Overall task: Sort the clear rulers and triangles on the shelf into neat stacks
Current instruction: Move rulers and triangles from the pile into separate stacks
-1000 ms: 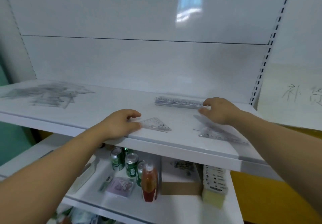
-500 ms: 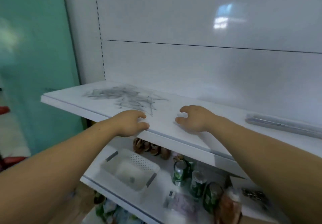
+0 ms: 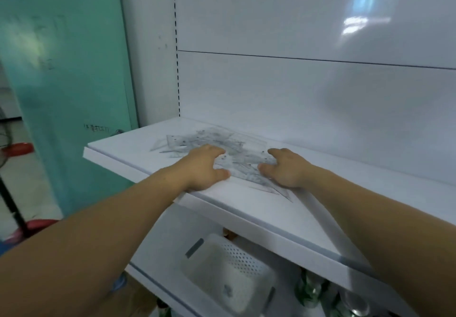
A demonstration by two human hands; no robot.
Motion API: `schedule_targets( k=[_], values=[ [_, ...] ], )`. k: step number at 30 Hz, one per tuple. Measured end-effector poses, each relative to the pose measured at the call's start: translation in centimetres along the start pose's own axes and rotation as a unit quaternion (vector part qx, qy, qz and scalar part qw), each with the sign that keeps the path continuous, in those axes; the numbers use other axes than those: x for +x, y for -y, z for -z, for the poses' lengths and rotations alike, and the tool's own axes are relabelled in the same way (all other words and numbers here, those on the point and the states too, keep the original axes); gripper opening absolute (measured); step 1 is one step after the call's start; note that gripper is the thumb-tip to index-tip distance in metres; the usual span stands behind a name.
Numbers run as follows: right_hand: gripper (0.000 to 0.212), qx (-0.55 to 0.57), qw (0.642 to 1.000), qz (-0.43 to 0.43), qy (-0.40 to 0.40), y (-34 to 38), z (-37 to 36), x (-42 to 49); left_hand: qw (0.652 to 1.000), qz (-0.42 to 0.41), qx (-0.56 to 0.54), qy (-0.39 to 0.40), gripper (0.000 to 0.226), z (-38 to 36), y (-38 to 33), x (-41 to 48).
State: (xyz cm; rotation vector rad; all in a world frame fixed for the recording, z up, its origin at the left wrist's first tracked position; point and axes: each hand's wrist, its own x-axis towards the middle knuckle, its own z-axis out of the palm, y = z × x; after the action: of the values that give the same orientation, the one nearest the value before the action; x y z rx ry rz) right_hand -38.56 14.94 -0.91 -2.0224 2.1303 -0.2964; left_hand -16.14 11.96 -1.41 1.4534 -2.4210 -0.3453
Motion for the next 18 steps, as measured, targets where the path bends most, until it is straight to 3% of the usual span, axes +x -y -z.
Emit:
schedule_targets(
  k=[2, 5, 12, 18],
  values=[
    [0.074, -0.026, 1.000, 0.002, 0.015, 0.2, 0.1, 2.4, 0.999, -0.008, 0.027, 0.030, 0.070, -0.1, 0.4, 1.9],
    [0.065, -0.030, 1.000, 0.007, -0.002, 0.5, 0.7, 5.1, 0.998, -0.029, 0.032, 0.048, 0.057, 0.3, 1.2, 4.1],
    [0.054, 0.030, 0.999, 0.004, -0.036, 0.7, 1.0, 6.6, 0.994, -0.065, -0.086, 0.000, 0.033, 0.5, 3.8, 6.3],
    [0.054, 0.067, 0.989, -0.042, -0.121, 1.9, 1.3, 4.8, 0.979, -0.070, -0.187, -0.035, 0.013, -0.2, 5.2, 6.8]
  ],
)
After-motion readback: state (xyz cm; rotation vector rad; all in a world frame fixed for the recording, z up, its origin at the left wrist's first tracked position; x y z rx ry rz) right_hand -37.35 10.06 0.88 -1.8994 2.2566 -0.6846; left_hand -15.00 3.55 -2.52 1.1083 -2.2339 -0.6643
